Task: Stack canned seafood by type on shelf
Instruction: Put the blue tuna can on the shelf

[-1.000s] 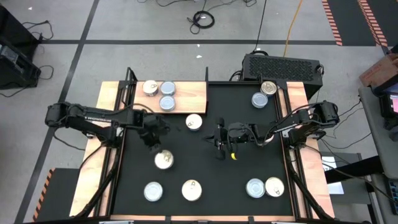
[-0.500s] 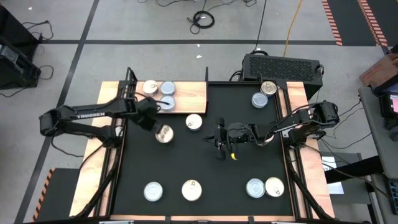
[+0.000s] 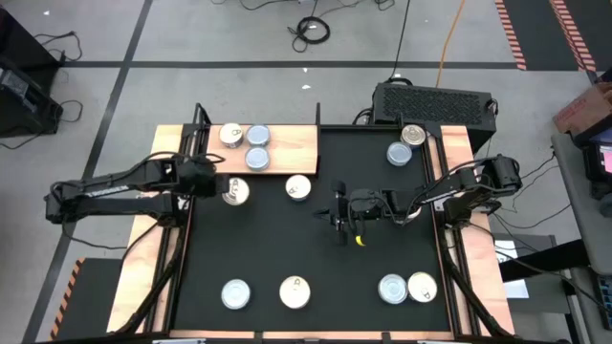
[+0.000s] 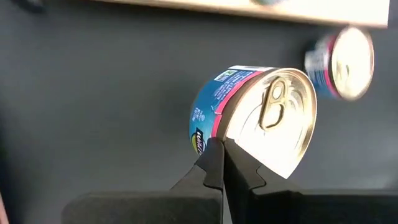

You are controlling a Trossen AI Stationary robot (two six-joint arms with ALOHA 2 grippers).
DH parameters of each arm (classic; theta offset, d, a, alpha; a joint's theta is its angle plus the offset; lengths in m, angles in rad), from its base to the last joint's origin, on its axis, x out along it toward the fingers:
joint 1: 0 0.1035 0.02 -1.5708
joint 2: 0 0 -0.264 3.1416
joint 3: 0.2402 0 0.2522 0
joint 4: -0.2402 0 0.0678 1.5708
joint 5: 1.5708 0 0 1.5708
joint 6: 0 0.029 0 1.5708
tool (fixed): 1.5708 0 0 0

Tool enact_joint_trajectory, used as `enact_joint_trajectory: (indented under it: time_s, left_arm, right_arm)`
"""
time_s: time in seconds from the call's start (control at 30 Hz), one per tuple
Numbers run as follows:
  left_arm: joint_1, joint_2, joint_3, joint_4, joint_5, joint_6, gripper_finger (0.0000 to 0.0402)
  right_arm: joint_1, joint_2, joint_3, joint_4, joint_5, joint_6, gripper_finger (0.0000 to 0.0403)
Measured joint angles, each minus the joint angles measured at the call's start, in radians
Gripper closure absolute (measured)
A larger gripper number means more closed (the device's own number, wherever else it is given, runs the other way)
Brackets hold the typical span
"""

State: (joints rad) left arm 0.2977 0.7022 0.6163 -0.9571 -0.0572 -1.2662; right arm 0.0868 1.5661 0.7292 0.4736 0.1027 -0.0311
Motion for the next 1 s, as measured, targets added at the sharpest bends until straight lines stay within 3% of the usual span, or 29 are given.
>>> enact_joint_trajectory:
  time_s: [0.23,0.6,1.0]
  left_arm:
    - [0.0,-0.108,-0.086,0.004,-0.2,-0.15,0.0401]
    - [0.018,-0.119,-0.183,0.179,-0.314,-0.172,0.0401]
    - [0.058,-0.118,-0.209,0.222,-0.453,-0.248,0.0401]
  right_arm:
    - [0.0,0.0,0.0,0.0,0.0,0.0,0.0403]
    - [0.0,0.0,0.0,0.005,0.0,-0.008,0.0403]
    - [0.0,0.0,0.0,0.004,0.0,-0.008,0.0403]
